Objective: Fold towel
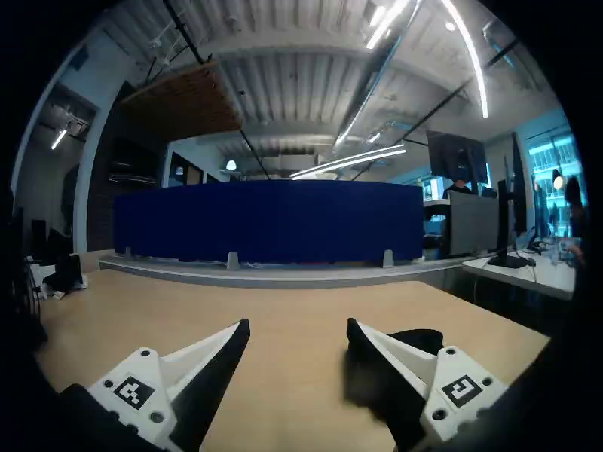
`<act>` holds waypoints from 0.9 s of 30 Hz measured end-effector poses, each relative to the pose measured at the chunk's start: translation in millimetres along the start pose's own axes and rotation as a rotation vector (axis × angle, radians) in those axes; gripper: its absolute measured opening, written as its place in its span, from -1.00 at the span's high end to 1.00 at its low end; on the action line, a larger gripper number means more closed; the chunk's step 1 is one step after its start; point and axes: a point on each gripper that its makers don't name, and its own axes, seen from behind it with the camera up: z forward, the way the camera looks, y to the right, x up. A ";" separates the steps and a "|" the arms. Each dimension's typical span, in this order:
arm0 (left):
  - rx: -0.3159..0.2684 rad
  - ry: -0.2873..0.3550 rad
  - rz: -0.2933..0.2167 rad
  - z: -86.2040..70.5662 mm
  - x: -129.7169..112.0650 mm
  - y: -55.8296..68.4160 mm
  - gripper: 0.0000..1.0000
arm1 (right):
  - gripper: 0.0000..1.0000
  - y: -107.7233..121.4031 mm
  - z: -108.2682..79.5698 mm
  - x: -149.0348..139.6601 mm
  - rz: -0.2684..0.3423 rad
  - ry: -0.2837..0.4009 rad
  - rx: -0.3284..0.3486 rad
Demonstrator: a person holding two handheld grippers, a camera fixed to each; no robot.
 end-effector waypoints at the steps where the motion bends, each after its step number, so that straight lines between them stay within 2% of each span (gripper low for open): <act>1: 0.000 0.000 0.000 0.1 0.0 0.0 -0.92 | -0.99 0.1 0.2 0.0 0.000 0.000 0.000; 27: 0.000 0.000 0.000 -1.1 1.2 -0.3 -0.92 | -0.99 1.2 -4.5 0.3 0.000 0.000 0.001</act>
